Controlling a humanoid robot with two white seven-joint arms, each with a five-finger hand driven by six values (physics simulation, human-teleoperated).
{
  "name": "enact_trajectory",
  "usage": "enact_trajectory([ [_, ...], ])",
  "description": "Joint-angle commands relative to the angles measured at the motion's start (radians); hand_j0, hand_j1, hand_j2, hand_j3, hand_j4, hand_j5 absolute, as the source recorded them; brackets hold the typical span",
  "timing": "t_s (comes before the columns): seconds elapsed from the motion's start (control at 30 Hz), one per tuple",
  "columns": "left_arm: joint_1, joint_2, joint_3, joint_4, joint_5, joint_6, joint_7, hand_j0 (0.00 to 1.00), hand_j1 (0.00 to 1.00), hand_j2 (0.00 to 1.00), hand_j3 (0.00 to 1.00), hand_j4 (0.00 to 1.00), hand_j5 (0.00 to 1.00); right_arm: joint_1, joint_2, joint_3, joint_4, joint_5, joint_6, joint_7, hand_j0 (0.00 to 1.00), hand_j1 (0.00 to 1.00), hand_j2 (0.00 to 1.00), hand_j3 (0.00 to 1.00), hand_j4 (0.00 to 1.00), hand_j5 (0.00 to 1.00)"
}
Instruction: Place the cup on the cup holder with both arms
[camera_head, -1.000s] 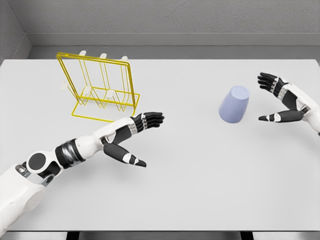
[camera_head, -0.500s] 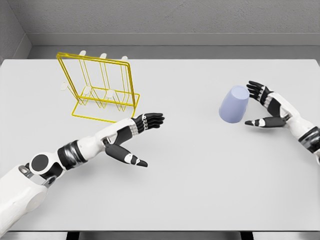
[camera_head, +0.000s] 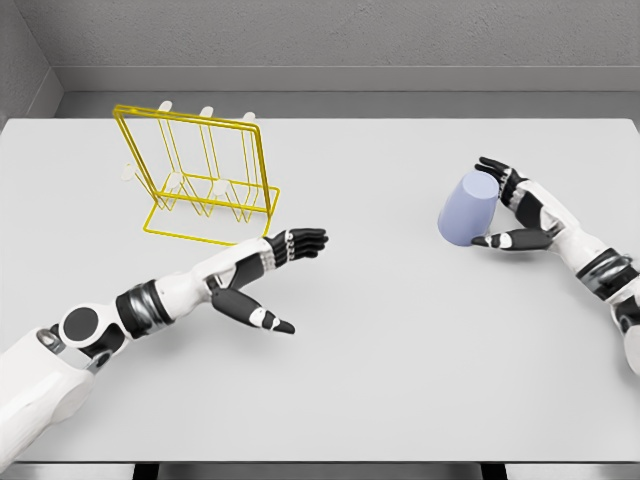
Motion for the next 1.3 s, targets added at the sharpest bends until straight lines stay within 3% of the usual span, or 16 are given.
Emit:
enact_trajectory([
  [0.0,0.000,0.000,0.002,-0.006,0.025,0.015,0.005,1.00,1.00,1.00,1.00,1.00,1.00,-0.002,0.012,0.001,-0.001,-0.006,0.001,0.000,1.00,1.00,1.00,1.00,1.00,1.00],
  [0.37,-0.006,-0.018,-0.001,-0.004,0.004,0.026,0.006,1.00,1.00,1.00,1.00,1.00,1.00,-0.015,0.046,0.001,-0.001,0.010,0.001,0.000,1.00,1.00,1.00,1.00,1.00,1.00],
  [0.47,-0.006,-0.025,0.002,-0.004,-0.044,0.026,0.006,1.00,1.00,1.00,1.00,1.00,1.00,-0.015,0.048,0.001,0.001,0.010,0.001,0.000,1.00,1.00,1.00,1.00,1.00,1.00],
  [0.63,-0.006,-0.034,0.004,0.000,-0.002,0.027,0.005,1.00,1.00,1.00,1.00,1.00,1.00,-0.018,0.048,-0.004,0.004,0.031,0.001,0.000,1.00,1.00,1.00,1.00,1.00,1.00],
  [0.83,-0.006,-0.037,0.005,0.008,-0.002,0.026,0.005,1.00,1.00,1.00,1.00,1.00,1.00,-0.023,0.060,-0.007,0.004,0.033,0.007,0.000,0.89,0.89,0.89,0.89,0.89,0.89],
  [0.97,-0.006,-0.037,0.005,0.009,-0.002,0.026,0.005,1.00,1.00,1.00,1.00,1.00,1.00,-0.029,0.069,-0.009,0.035,0.033,0.007,0.000,0.72,0.72,0.72,0.72,0.72,0.72],
  [1.13,-0.005,-0.035,0.005,0.008,0.005,0.024,0.008,1.00,1.00,1.00,1.00,1.00,1.00,-0.029,0.071,-0.009,0.038,0.033,0.006,0.000,0.67,0.67,0.67,0.67,0.67,0.67],
  [1.2,-0.003,-0.029,0.005,0.006,0.004,0.024,0.067,1.00,1.00,1.00,1.00,1.00,1.00,-0.037,0.069,-0.009,0.038,0.034,0.006,0.000,0.67,0.67,0.67,0.67,0.67,0.67],
  [1.27,-0.003,-0.032,0.005,0.006,0.002,0.024,0.074,1.00,1.00,1.00,1.00,1.00,1.00,-0.037,0.069,-0.009,0.036,0.036,0.003,0.000,0.67,0.67,0.67,0.67,0.67,0.67],
])
